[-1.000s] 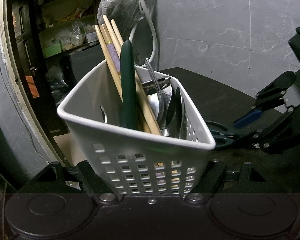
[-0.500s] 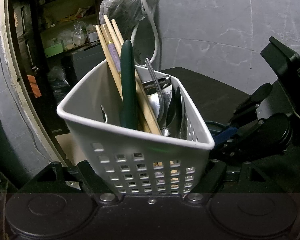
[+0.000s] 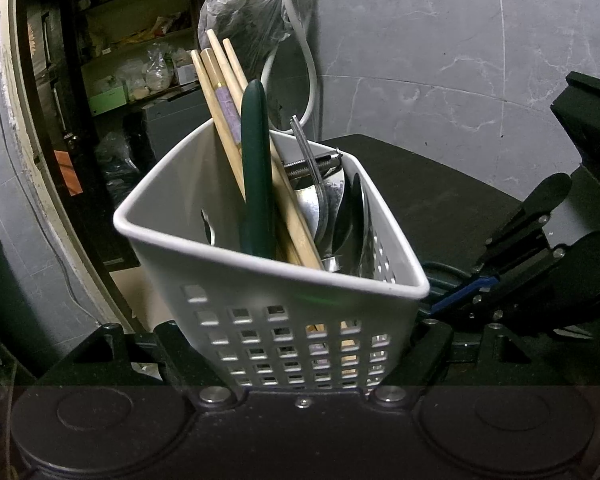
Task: Organize utensils
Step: 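Close the right gripper on the scissors' pivot and lift them, then carry the scissors with the right gripper up over the basket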
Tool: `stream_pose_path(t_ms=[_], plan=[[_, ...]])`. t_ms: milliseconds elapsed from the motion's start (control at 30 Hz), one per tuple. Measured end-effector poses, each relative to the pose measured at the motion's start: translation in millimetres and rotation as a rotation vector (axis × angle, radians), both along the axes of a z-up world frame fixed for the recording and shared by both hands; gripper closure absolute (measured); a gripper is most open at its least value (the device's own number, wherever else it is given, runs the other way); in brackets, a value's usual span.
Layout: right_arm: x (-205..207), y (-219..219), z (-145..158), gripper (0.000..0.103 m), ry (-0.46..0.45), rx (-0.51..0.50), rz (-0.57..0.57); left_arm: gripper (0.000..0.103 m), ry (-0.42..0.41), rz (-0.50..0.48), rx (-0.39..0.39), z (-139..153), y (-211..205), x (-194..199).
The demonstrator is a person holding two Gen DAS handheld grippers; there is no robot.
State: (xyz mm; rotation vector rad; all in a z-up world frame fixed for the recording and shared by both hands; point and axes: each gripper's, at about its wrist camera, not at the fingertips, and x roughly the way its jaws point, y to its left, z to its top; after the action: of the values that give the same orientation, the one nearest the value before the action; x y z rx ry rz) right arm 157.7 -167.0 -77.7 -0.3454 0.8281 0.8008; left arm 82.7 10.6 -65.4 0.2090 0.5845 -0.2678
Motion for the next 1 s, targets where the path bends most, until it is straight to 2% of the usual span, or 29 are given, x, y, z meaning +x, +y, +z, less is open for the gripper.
stream_pose_path(t_ms=[433, 533, 667, 700, 833, 933, 1000], plan=[[-15, 12, -8, 0.097, 0.014, -0.019, 0.030, 0.022, 0.000, -0.002, 0.000, 0, 0, 0], [-13, 12, -8, 0.091, 0.022, -0.016, 0.026, 0.022, 0.000, -0.002, 0.000, 0, 0, 0], [-13, 12, -6, 0.076, 0.025, -0.015, 0.015, 0.022, 0.000, -0.001, 0.000, 0, 0, 0], [-13, 13, -7, 0.076, 0.024, -0.015, 0.010, 0.022, 0.000, -0.001, 0.000, 0, 0, 0], [-14, 18, -8, 0.079, 0.021, -0.019, -0.008, 0.022, 0.001, -0.001, 0.001, -1, 0, 0], [-12, 21, -8, 0.088, 0.018, -0.023, -0.045, 0.023, 0.005, -0.003, 0.004, -2, 0, 0], [-13, 23, -8, 0.097, 0.005, -0.035, -0.053, 0.023, 0.009, -0.004, 0.004, -3, -1, 0]])
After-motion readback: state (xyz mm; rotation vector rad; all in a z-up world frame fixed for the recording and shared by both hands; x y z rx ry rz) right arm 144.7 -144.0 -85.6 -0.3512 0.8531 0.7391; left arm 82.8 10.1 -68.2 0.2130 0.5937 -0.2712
